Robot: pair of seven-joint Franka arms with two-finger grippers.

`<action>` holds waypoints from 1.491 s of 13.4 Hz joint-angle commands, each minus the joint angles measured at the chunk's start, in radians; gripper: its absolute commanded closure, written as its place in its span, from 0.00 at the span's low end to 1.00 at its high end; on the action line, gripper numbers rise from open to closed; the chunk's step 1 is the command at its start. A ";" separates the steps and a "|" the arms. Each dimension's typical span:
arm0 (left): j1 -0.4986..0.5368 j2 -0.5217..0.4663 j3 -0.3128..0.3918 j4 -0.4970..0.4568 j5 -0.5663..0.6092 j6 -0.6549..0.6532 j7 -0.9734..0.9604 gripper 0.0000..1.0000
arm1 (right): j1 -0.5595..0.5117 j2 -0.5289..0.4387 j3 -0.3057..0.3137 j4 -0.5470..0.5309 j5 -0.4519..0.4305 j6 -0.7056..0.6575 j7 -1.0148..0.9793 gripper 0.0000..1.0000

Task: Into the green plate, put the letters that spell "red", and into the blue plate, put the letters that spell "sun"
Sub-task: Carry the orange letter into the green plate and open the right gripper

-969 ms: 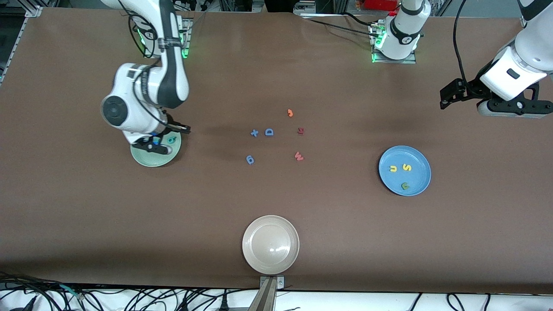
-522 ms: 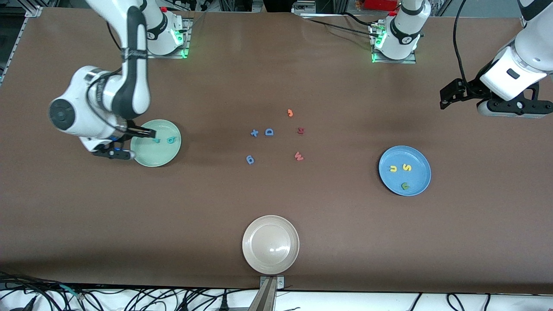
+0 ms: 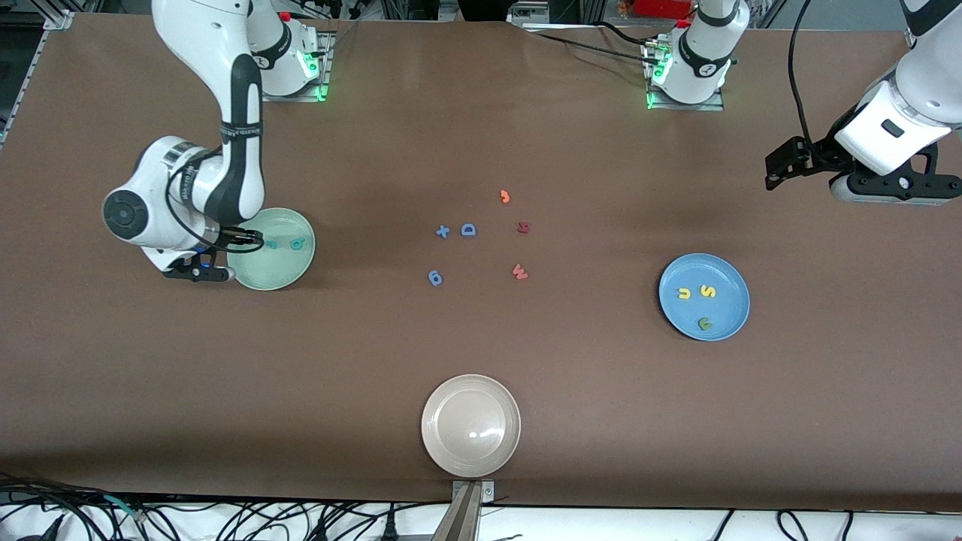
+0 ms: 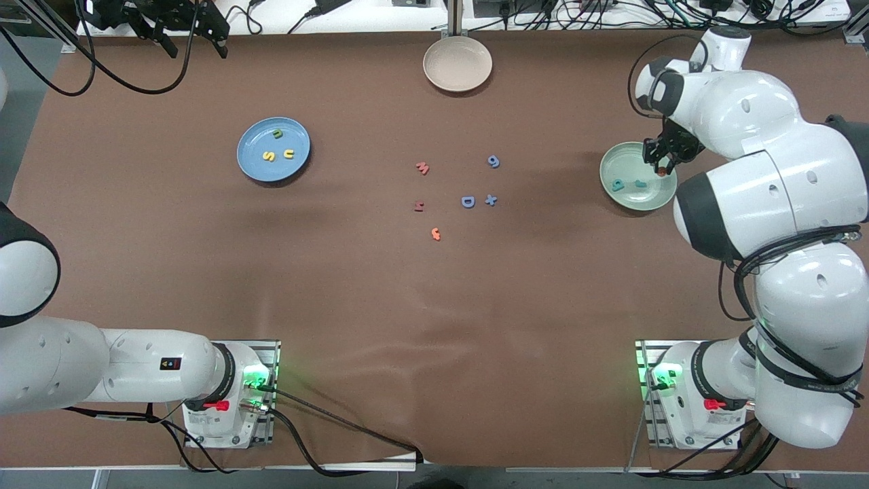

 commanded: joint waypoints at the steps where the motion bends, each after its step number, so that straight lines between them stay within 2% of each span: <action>1: 0.005 0.011 -0.003 0.027 -0.029 -0.019 -0.002 0.00 | -0.051 -0.004 0.026 0.005 0.007 0.017 -0.024 0.68; 2: 0.005 0.011 -0.003 0.027 -0.029 -0.019 -0.002 0.00 | -0.049 -0.004 0.027 0.005 0.011 0.026 -0.024 0.42; 3: 0.005 0.011 -0.003 0.027 -0.029 -0.019 -0.002 0.00 | -0.049 -0.006 0.027 0.007 0.013 0.028 -0.024 0.21; 4: 0.005 0.011 -0.003 0.027 -0.029 -0.019 -0.002 0.00 | -0.049 -0.006 0.027 0.008 0.013 0.028 -0.024 0.14; 5: 0.005 0.011 -0.003 0.027 -0.029 -0.019 -0.002 0.00 | -0.049 -0.006 0.027 0.008 0.013 0.028 -0.024 0.13; 6: 0.005 0.011 -0.003 0.027 -0.029 -0.019 -0.002 0.00 | -0.048 -0.009 0.026 0.014 0.013 0.028 -0.024 0.05; 7: 0.005 0.011 -0.003 0.027 -0.029 -0.019 -0.002 0.00 | -0.043 -0.012 0.024 0.022 0.013 0.021 -0.022 0.02; 12: 0.005 0.011 -0.003 0.027 -0.029 -0.019 -0.002 0.00 | -0.043 -0.015 0.018 0.099 0.013 0.011 -0.016 0.02; 20: 0.005 0.011 -0.003 0.027 -0.029 -0.021 -0.002 0.00 | -0.043 -0.015 0.009 0.134 0.012 -0.009 -0.017 0.02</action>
